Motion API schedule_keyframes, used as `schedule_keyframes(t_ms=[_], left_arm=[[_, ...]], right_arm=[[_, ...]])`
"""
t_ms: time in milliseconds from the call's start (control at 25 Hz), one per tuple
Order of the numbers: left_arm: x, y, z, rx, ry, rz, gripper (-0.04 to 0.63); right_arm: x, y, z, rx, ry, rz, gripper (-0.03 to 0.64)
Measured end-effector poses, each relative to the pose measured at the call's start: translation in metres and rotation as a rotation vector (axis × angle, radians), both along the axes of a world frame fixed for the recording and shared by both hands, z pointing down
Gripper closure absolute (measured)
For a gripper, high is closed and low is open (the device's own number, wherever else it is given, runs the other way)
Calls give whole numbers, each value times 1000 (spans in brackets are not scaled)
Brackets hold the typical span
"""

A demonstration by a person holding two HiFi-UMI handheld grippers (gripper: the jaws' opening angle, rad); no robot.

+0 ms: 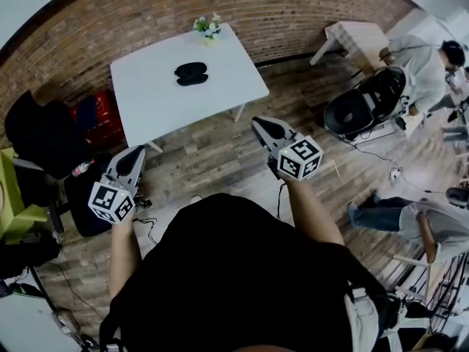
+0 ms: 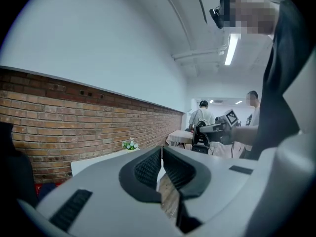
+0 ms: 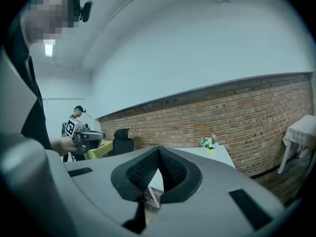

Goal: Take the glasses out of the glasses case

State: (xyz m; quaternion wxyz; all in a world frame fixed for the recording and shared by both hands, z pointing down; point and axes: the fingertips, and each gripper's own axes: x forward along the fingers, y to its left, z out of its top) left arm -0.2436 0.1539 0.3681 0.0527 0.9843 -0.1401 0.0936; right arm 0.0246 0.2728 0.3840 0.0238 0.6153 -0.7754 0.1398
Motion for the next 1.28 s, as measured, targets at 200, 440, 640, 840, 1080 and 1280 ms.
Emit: schedule_keyframes(t_ms=[200,440,640,840,1080,1280], left_arm=[[-12,-8,-1,9,4,10,578],[-37,-25,-1,15,6,1,578],[-61,-41,1,8,11,-5,578],[-76,-52,4,-4,11,-3,578],[-80,-59,10,-9,17,10,578],[-74,-66,9,-18,8,10,578]], right_arm=[[-10,-7,-3,10,-7,14,601],[-29,-23,-4,13,-6,12,601],[-49,-40,-4,4,-1,9,601],[-64,-50,-2,-7,2,11,601],[-65,-54,0,-16,5,26,601],[-59,-61,0,-16,-5,35,601]])
